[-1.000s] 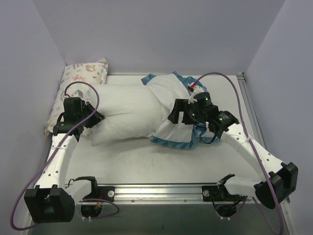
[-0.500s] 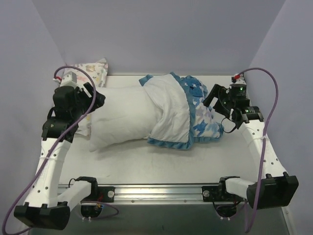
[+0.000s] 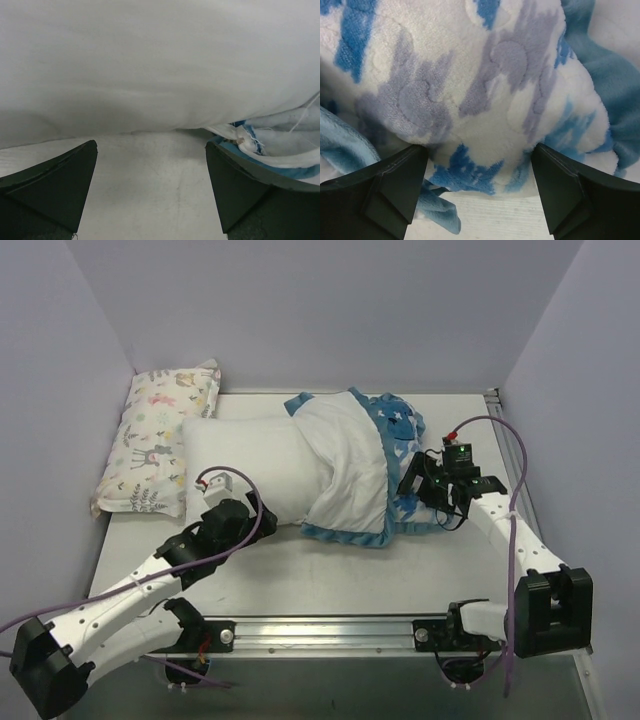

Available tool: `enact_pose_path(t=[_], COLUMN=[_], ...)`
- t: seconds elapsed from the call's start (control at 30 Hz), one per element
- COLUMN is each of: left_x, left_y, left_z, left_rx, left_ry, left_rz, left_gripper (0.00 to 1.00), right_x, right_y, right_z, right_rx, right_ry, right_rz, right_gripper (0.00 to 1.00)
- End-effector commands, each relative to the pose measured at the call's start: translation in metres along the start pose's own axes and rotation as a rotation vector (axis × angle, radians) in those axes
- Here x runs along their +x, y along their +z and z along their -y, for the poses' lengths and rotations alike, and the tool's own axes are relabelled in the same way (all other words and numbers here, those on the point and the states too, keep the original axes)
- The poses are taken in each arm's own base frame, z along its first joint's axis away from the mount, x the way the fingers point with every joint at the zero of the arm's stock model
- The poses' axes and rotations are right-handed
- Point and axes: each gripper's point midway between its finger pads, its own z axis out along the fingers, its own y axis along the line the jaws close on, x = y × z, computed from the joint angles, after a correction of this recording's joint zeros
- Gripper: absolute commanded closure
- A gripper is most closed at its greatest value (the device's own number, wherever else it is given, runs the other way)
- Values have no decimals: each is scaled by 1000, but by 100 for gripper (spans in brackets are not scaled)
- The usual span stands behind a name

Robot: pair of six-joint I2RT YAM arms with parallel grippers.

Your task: Remove the pillowcase from the pillow

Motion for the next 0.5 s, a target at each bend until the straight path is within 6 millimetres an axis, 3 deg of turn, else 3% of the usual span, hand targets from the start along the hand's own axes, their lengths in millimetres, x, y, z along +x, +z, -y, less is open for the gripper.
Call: enact_pose_path(t=[0.0, 0.03, 0.13, 0.17, 0.2, 0.27, 0.37, 0.4, 0.47], left_x=[-34, -31, -34, -41, -44, -51, -67, -75, -85], left_y=[14, 21, 31, 32, 34, 39, 43, 45, 44], left_z=[34, 32, 28, 31, 31, 29, 26, 20, 18], left_rx=[90, 66, 38, 53, 56, 44, 34, 21, 6], left_ry=[-137, -121, -127, -140, -141, -145, -134, -143, -136], left_rz=[166, 157, 197, 229, 241, 260, 275, 289, 298], left_gripper=[3, 3, 3, 3, 3, 3, 8, 31, 63], right_x=[-6, -7, -11, -12, -15, -17, -21, -25, -30], right_y=[6, 6, 3, 3, 1, -1, -7, -10, -16], right_z=[-15, -15, -14, -14, -14, -12, -7, -3, 0], right_rx=[-56, -54, -44, -44, -42, -28, -13, -7, 3], right_ry=[4, 5, 14, 14, 16, 14, 19, 27, 36], right_rz=[17, 19, 31, 33, 40, 45, 59, 69, 84], right_gripper=[15, 19, 48, 66, 74, 88, 98, 100, 100])
